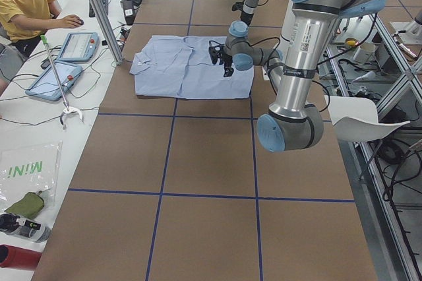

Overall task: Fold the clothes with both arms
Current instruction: 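Lower both grippers to the hem corners nearest the robot and grasp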

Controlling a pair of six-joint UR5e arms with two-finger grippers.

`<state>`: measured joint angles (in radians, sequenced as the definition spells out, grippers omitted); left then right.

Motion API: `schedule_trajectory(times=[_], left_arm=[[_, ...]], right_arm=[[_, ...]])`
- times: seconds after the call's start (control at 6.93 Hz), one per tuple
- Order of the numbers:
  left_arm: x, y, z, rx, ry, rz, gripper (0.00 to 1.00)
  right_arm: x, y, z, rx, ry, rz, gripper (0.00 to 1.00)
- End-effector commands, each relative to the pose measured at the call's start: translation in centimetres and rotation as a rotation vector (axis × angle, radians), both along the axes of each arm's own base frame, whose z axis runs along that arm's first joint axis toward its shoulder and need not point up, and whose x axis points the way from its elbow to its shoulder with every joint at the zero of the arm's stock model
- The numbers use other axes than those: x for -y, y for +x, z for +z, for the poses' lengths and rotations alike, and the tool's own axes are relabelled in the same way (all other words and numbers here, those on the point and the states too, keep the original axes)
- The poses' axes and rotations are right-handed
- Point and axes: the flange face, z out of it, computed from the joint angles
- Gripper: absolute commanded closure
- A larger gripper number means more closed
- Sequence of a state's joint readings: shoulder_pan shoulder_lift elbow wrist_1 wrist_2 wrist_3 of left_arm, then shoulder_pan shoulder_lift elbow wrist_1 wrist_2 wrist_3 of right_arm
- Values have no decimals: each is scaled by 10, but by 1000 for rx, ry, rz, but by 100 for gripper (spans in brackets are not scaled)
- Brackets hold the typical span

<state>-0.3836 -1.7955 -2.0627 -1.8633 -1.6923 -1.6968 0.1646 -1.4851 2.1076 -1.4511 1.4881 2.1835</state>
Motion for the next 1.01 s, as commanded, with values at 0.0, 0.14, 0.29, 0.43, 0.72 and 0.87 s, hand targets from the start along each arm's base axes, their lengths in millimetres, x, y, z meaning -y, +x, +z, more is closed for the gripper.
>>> schedule_trajectory(times=[0.0,0.14,0.29,0.43,0.72,0.87], left_arm=[[-41,3,38,69,-53,3,22],[-50,9,43,78,-64,17,23],[-61,15,47,81,-89,25,27],[-68,20,51,89,-99,34,29],[-74,27,61,112,-107,46,30],[-75,28,63,116,-108,48,30]], right_arm=[[0,1,-1,2,-5,-3,100],[0,0,0,-5,-6,-3,100],[0,1,-2,-3,-7,-4,100],[0,0,-2,-3,-7,-4,100],[0,1,-3,-1,-9,-4,100],[0,0,-3,0,-7,-3,100]])
